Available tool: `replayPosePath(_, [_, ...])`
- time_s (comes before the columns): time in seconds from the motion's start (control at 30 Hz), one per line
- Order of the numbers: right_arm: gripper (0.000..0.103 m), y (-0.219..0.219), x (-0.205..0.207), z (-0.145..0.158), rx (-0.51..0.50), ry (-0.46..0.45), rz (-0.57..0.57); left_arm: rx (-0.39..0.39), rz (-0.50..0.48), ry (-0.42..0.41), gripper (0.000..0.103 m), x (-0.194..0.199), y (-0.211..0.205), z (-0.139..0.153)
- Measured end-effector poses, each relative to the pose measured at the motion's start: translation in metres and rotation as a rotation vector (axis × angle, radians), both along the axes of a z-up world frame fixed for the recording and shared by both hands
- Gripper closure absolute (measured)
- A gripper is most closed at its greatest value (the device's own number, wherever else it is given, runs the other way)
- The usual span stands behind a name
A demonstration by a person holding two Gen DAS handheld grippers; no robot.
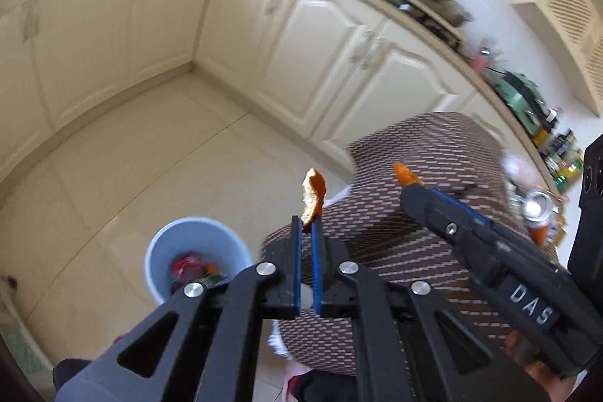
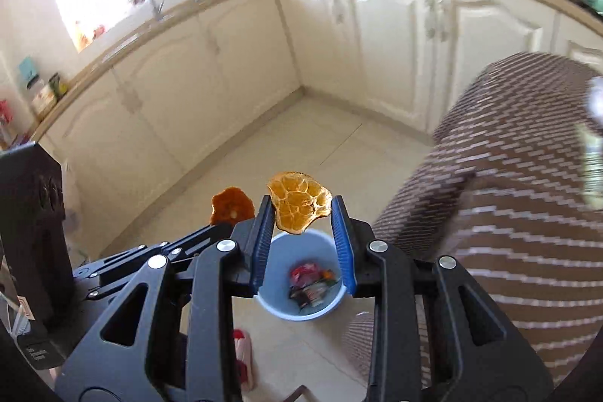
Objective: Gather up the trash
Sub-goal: 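Carry both peels over the bin and open both tools to drop them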
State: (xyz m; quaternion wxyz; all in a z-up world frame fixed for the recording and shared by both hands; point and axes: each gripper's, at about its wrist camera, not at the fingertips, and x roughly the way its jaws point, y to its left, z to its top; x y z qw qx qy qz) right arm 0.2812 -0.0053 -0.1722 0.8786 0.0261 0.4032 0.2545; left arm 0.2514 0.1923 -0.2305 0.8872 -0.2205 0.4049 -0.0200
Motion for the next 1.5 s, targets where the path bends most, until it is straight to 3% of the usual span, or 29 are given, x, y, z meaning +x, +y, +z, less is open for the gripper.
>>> replayPosePath(0.37, [0.07, 0.078, 0.035, -0.08, -0.023, 0.134, 0.091, -0.011, 0.125, 0.157, 0.098, 0.012, 0.071, -0.071])
replayPosePath(0.47, [0.059, 0.087, 0.043, -0.095, -0.035, 0.155, 0.096, -0.021, 0.136, 0.181, 0.098, 0.015, 0.081, -0.085])
replayPosePath(0.67, [0.055, 0.092, 0.053, -0.116, -0.051, 0.19, 0.092, -0.03, 0.136, 0.212, 0.098, 0.023, 0.089, -0.102])
replayPosePath(1.03, [0.053, 0.088, 0.056, -0.121, -0.08, 0.189, 0.051, -0.023, 0.103, 0.246, 0.098, 0.038, 0.075, -0.112])
replayPosePath(1.33, [0.051, 0.074, 0.053, -0.108, -0.058, 0.157, 0.02, -0.025, 0.082, 0.232, 0.096, 0.045, 0.065, -0.101])
replayPosePath(1.37, [0.05, 0.073, 0.052, -0.105, -0.055, 0.154, 0.019, -0.031, 0.085, 0.233, 0.094, 0.046, 0.065, -0.1])
replayPosePath(1.43, [0.049, 0.071, 0.05, -0.103, -0.05, 0.156, 0.021, -0.029, 0.103, 0.235, 0.076, 0.046, 0.065, -0.098])
replayPosePath(1.5, [0.049, 0.067, 0.05, -0.099, -0.049, 0.15, 0.018, -0.023, 0.108, 0.226, 0.073, 0.045, 0.064, -0.094])
